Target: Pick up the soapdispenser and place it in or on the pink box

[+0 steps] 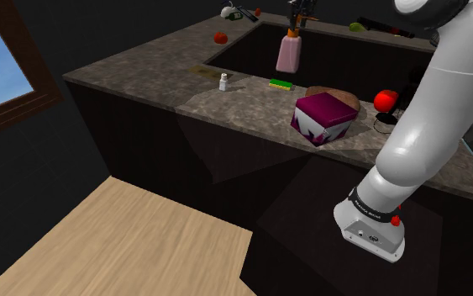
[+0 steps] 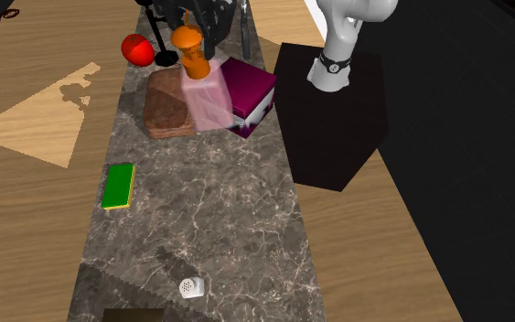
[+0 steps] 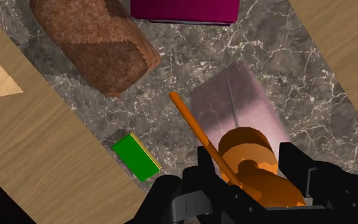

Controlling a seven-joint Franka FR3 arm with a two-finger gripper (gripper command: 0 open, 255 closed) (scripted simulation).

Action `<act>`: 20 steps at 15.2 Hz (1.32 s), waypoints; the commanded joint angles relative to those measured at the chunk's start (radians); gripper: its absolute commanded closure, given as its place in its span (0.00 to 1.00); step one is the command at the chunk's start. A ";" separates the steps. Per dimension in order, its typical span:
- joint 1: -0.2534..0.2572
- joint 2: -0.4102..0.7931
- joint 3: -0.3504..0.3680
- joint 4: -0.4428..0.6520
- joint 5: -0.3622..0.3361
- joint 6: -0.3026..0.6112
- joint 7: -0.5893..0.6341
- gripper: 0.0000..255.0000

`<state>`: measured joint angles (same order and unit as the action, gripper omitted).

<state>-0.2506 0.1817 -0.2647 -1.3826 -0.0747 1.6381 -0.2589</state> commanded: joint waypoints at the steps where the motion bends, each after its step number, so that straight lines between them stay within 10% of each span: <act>1: 0.000 -0.070 -0.005 -0.067 -0.017 0.001 -0.008 1.00; 20: -0.064 -0.595 -0.046 -0.473 -0.162 -0.085 -0.115 1.00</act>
<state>-0.3139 -0.4053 -0.3106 -1.8396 -0.2342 1.5457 -0.3743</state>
